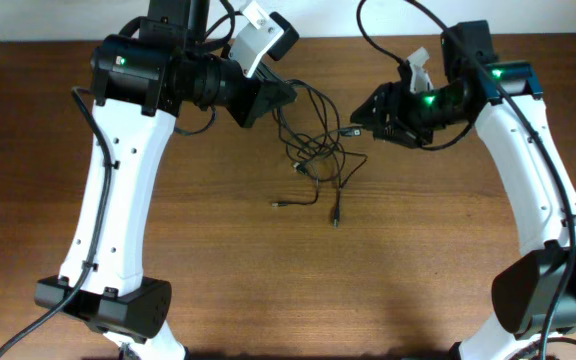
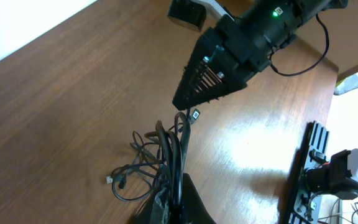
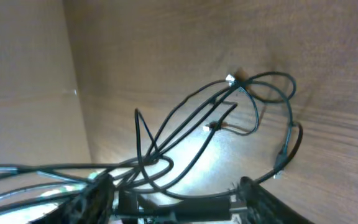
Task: Untangle cables
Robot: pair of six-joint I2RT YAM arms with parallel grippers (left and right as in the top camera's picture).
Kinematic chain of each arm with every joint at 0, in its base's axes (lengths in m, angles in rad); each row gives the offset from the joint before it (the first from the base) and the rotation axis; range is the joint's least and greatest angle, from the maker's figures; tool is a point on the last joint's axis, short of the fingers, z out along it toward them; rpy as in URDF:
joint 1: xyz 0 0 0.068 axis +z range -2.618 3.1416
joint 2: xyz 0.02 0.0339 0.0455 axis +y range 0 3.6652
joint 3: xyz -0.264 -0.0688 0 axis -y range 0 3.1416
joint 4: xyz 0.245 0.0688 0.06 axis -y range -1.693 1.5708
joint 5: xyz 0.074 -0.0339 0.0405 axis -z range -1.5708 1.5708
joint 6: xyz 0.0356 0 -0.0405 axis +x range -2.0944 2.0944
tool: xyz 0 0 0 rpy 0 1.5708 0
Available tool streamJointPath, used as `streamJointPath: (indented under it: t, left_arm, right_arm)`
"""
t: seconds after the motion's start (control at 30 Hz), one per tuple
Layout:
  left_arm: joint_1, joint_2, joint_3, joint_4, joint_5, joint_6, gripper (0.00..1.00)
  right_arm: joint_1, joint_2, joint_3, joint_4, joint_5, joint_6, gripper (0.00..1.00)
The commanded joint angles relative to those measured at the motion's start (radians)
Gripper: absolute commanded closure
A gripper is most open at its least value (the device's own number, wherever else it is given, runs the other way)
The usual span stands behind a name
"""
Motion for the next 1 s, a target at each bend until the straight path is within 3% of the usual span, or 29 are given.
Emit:
streamJointPath:
  t: [0.0, 0.1, 0.3, 0.43, 0.67, 0.8, 0.97]
  left_arm:
    - [-0.001, -0.028, 0.019, -0.016, 0.004, 0.005, 1.0]
    - [-0.001, -0.028, 0.019, -0.024, 0.004, 0.005, 1.0]
    - [-0.001, -0.028, 0.019, -0.024, 0.004, 0.005, 1.0]
    - [-0.001, -0.028, 0.019, -0.003, 0.005, 0.0, 1.0]
    - [0.0, -0.028, 0.019, 0.092, 0.005, -0.515, 1.0]
    - [0.0, -0.028, 0.019, 0.162, 0.034, -0.802, 1.0]
    - [0.0, -0.028, 0.019, 0.236, 0.306, -0.88, 1.0]
  right_arm:
    - [0.034, 0.011, 0.006, 0.032, 0.035, 0.063, 0.51]
    - [0.034, 0.011, 0.007, 0.041, 0.035, 0.063, 0.7]
    - [0.034, 0.011, 0.008, 0.089, -0.047, 0.063, 0.94]
    - [0.034, -0.01, 0.013, 0.089, -0.087, 0.061, 0.96]
    - [0.04, -0.229, 0.026, 0.077, -0.094, -0.09, 0.96]
    - [0.109, -0.258, 0.025, 0.076, -0.075, -0.192, 0.96]
    - [0.227, -0.23, 0.025, 0.108, -0.052, -0.302, 0.96]
